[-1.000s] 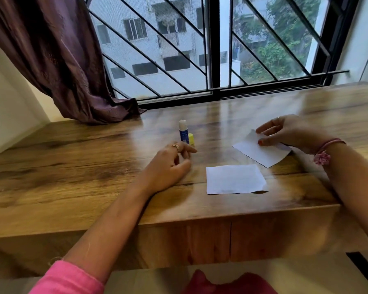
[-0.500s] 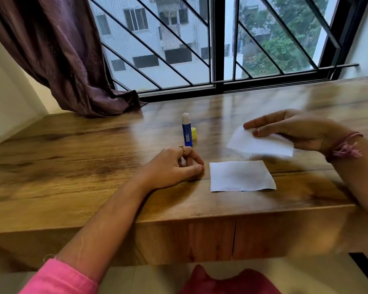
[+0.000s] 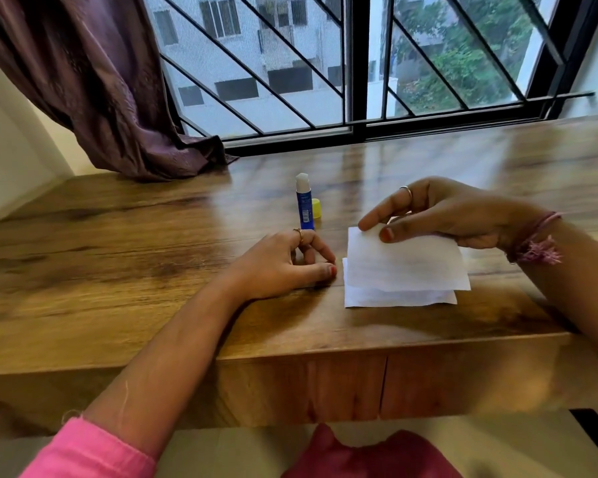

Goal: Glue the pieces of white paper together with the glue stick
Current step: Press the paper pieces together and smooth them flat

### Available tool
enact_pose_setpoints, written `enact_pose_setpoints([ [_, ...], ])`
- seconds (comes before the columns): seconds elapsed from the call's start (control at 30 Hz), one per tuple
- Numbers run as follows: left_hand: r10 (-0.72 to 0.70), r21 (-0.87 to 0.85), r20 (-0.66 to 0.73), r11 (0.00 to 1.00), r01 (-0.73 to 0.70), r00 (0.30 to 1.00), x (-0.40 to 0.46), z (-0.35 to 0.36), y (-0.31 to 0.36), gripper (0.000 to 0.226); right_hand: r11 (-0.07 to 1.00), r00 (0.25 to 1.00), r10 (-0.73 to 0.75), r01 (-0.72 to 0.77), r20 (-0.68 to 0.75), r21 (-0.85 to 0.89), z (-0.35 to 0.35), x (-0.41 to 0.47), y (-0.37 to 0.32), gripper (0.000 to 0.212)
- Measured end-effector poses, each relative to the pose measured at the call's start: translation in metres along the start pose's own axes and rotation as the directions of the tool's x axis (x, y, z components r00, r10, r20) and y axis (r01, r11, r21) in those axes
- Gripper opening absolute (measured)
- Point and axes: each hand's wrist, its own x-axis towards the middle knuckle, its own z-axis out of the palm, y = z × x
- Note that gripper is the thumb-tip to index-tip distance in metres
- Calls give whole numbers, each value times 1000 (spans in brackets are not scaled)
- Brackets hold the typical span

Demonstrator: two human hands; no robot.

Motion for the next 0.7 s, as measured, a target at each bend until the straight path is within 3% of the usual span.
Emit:
enact_pose_setpoints([
  [0.33,-1,-23,-10,1000,1,1000,0,1,0,14,991,997,62,-56,47,-124,4,6,7,29],
  [0.7,0,-31,-9,1000,0,1000,-1,1,1,15,992,996,78,-73,50,-107,6,7,7,30],
])
